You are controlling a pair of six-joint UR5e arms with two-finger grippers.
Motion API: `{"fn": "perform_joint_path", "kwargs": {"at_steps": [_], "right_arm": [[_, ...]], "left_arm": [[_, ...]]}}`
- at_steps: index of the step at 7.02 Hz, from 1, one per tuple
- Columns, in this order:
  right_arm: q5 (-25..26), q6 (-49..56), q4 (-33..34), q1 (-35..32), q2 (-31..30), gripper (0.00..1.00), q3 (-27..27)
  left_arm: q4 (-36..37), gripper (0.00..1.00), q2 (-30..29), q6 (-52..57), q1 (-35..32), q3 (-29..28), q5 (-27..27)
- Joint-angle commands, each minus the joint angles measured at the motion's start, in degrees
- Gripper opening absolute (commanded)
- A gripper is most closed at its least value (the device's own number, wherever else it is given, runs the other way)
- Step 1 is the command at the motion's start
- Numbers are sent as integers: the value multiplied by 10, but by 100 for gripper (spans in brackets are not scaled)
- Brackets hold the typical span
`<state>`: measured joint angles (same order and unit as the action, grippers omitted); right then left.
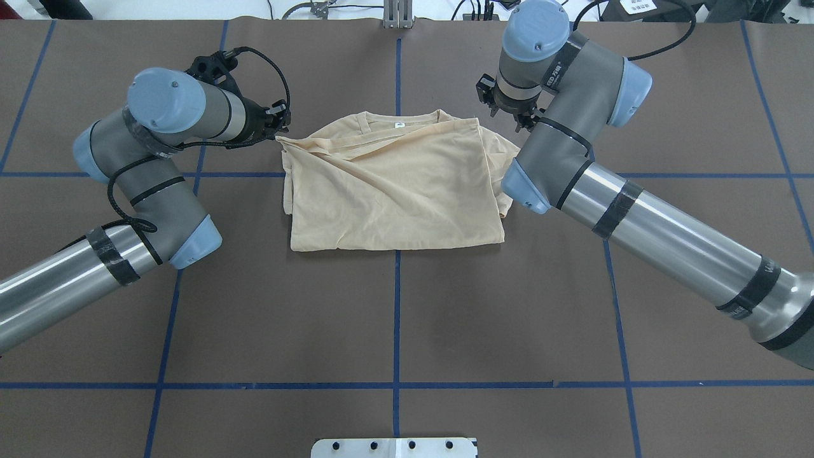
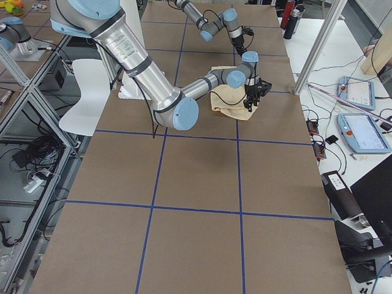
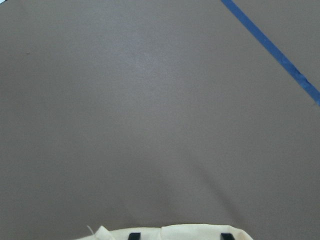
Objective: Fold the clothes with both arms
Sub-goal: 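Release the hem and lift both grippers away from the folded shirt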
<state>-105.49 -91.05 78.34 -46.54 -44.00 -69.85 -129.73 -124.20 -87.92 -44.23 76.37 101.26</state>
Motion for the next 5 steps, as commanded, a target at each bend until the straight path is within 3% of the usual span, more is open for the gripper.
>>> {"fn": "perform_joint_path", "kwargs": {"at_steps": [1, 5], "right_arm": [[-26, -4, -6, -7, -14, 65, -26], [-21, -18, -36, -5, -21, 68, -26]], "left_arm": [[0, 38, -7, 0, -9, 6, 1], [5, 37, 10, 1, -18, 56, 3]]}}
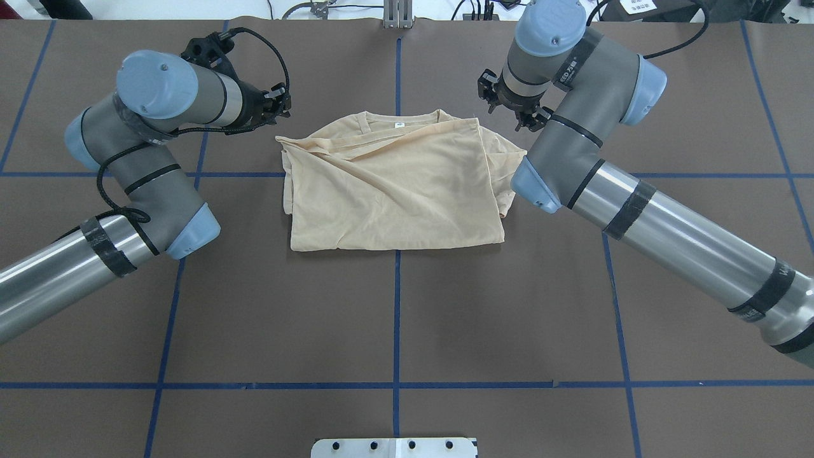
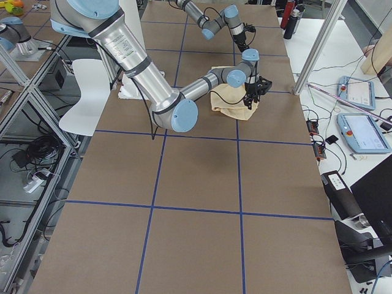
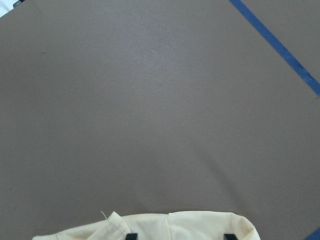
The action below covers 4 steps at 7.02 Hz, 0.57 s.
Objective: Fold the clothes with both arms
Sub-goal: 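Release the hem and lift both grippers away from the folded shirt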
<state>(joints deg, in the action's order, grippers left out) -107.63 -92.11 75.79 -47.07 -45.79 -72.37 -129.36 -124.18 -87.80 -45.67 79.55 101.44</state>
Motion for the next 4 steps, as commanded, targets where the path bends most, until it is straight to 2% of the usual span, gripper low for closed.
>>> {"fn": "perform_joint_path", "kwargs": {"at_steps": [1, 3, 4], "right_arm": [[13, -11, -33, 1, -1, 68, 7], [23, -12, -100, 2, 22, 67, 76], [23, -13, -112, 3, 23, 67, 83]], "left_arm": [[4, 37, 25, -1, -5, 55, 1], [5, 37, 35, -2, -4, 73, 0], [5, 37, 36, -1, -4, 73, -1]]}}
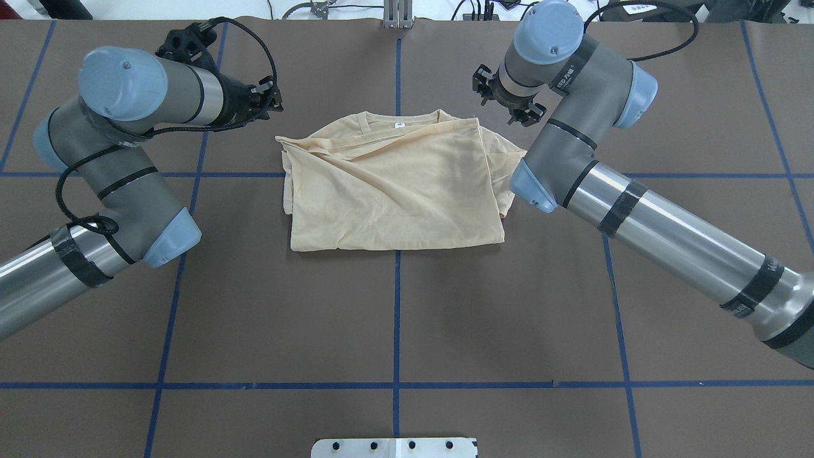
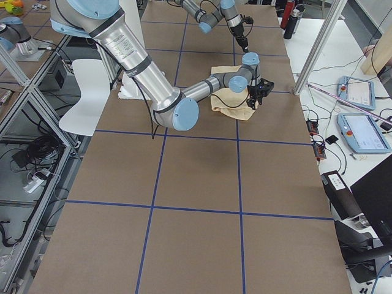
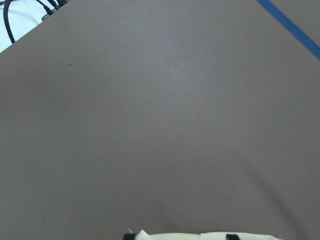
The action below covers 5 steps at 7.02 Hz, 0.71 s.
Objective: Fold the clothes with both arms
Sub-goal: 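Release the hem and lift both grippers away from the folded shirt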
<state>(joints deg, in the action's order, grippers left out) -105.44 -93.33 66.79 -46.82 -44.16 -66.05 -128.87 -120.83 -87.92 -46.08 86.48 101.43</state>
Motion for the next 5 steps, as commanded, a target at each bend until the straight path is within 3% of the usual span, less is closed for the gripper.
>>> {"fn": "perform_joint_path", "kwargs": {"at_steps": [1, 5], "right_arm": [[1, -8, -51, 2, 16, 67, 34], [2, -5, -56, 20, 17, 62, 51]], "left_arm": [[0, 37, 2, 0, 0, 4, -1], [0, 38, 2, -1, 0, 4, -2]]}}
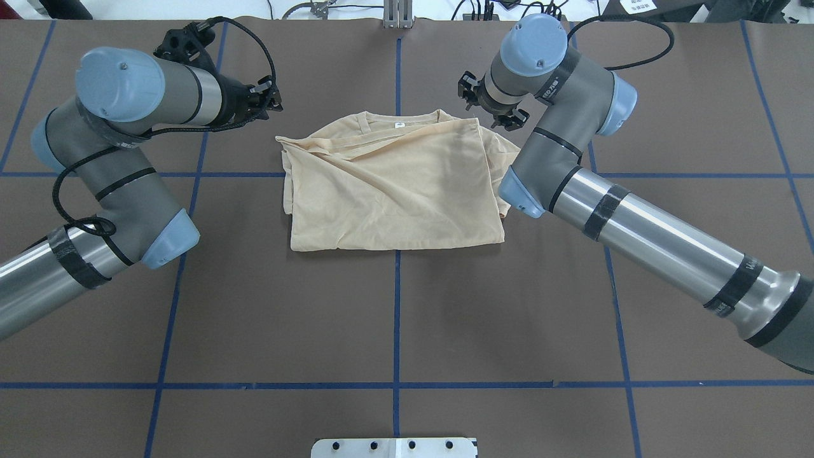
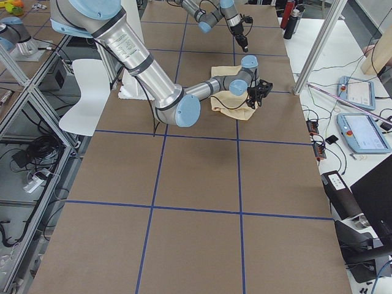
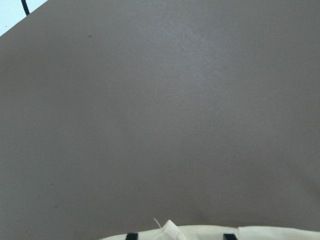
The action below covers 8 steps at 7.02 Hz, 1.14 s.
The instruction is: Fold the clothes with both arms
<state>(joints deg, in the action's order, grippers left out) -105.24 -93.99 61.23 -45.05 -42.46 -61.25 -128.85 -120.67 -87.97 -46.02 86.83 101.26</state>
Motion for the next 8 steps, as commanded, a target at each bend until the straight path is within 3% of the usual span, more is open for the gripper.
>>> {"fn": "perform_joint_path", "kwargs": {"at_steps": [1, 7, 8], "right_arm": [[10, 5, -4, 2, 4, 61, 18], [21, 11, -30, 15, 11, 57, 41], [21, 10, -30, 15, 12, 39, 41]], "left_arm": [[0, 38, 0, 0, 0, 0, 0], [0, 38, 0, 0, 0, 0, 0], [0, 38, 0, 0, 0, 0, 0]]}}
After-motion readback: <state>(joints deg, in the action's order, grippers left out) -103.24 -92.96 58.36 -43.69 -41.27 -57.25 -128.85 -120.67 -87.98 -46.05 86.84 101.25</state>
